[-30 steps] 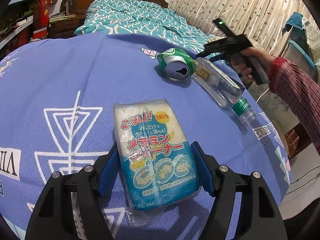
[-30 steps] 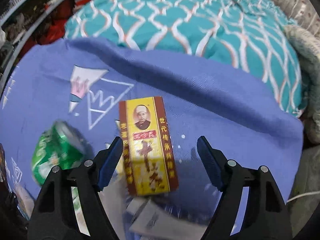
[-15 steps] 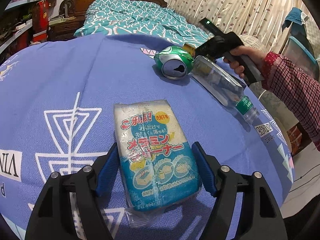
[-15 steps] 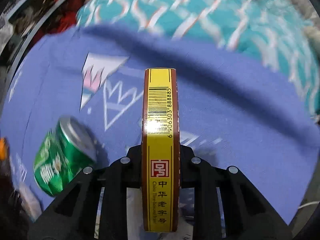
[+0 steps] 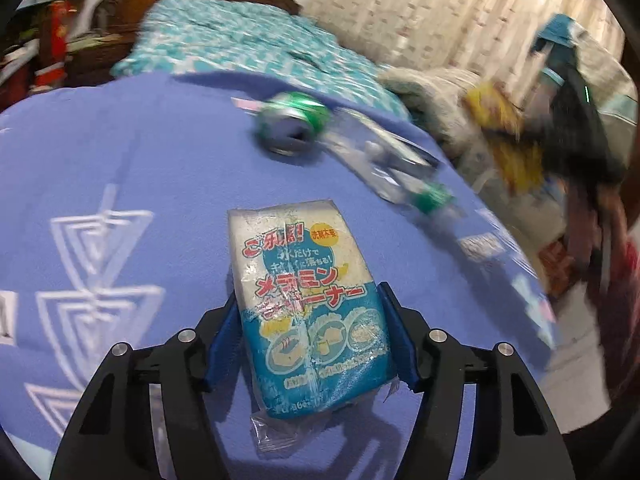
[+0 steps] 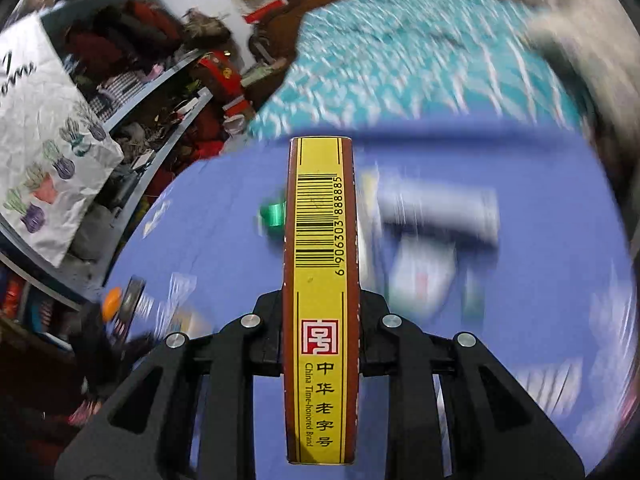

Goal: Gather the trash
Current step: 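Carry the sponge package and yellow box with both tools over the beige bin, then open both tools to drop the sponge package and yellow box into the bin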

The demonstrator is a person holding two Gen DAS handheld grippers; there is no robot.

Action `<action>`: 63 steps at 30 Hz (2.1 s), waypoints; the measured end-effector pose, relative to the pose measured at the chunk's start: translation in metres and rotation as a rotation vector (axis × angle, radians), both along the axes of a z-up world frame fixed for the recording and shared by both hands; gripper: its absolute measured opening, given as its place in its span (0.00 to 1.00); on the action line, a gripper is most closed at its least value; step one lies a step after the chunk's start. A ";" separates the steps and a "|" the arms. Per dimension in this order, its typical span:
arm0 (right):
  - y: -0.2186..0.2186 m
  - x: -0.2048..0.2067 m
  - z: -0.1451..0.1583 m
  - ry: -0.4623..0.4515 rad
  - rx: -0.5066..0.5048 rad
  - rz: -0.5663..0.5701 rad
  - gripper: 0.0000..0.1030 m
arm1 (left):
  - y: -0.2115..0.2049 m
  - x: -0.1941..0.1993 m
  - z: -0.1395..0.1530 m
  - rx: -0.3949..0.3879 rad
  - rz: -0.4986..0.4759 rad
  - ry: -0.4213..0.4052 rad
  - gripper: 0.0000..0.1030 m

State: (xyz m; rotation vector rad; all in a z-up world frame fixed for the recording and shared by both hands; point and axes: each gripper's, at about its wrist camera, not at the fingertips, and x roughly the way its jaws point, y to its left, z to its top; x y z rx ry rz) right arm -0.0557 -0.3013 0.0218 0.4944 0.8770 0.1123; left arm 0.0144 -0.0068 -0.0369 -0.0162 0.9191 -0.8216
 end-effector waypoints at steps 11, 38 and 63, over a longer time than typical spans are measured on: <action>-0.029 -0.109 -0.102 0.019 0.157 -0.231 0.25 | -0.114 -0.070 0.013 0.094 -0.314 -0.042 0.59; -0.342 -0.268 -0.084 -0.144 -0.057 -0.953 0.69 | -0.533 -0.154 0.021 0.089 -0.773 0.015 0.76; -0.109 0.017 -0.085 -0.078 0.134 -0.283 0.40 | -0.135 -0.009 0.032 -0.042 -0.186 0.138 0.67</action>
